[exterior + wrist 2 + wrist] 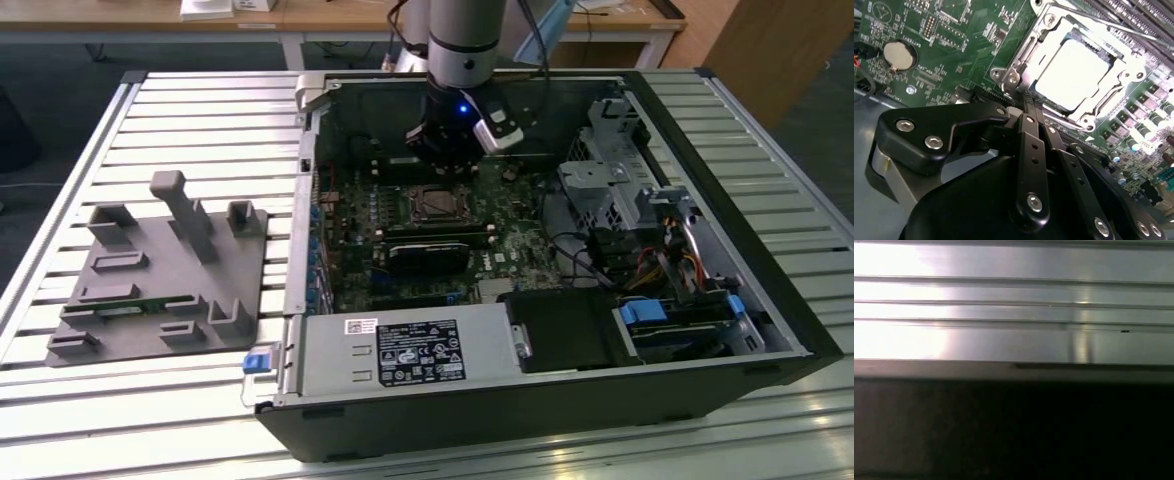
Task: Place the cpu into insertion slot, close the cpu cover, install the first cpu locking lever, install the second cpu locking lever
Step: 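Install the first cpu locking lever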
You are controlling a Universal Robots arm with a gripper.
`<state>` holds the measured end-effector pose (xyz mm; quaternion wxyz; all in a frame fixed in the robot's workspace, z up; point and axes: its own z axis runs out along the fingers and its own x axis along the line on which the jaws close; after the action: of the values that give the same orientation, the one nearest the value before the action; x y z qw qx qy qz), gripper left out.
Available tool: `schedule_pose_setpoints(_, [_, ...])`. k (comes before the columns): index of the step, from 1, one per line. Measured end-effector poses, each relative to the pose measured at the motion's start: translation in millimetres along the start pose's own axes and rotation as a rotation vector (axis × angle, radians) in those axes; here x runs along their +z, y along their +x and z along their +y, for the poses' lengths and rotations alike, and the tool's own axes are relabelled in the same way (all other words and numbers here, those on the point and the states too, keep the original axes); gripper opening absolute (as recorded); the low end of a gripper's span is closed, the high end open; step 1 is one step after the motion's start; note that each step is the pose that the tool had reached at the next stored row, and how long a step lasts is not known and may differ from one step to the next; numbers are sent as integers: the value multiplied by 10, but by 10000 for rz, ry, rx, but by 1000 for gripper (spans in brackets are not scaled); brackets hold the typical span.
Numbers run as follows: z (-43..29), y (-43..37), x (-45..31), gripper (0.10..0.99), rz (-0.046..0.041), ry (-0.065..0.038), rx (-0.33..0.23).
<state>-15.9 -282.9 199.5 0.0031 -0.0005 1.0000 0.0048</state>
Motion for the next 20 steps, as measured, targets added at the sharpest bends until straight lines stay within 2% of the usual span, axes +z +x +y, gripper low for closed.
schedule_pose_setpoints(4, [0, -3, 20, 106, 14, 204, -1])
schedule_pose_setpoints(9, [17, -25, 44, 106, 33, 221, 0])
schedule_pose_setpoints(12, [13, -26, 31, 106, 39, 233, -3])
schedule_pose_setpoints(14, [25, -33, 1, 106, 14, 197, -4])
schedule_pose_setpoints(18, [23, -32, -135, 106, 24, 207, -3])
schedule_pose_setpoints(20, [23, -32, -168, 106, 25, 210, -3])
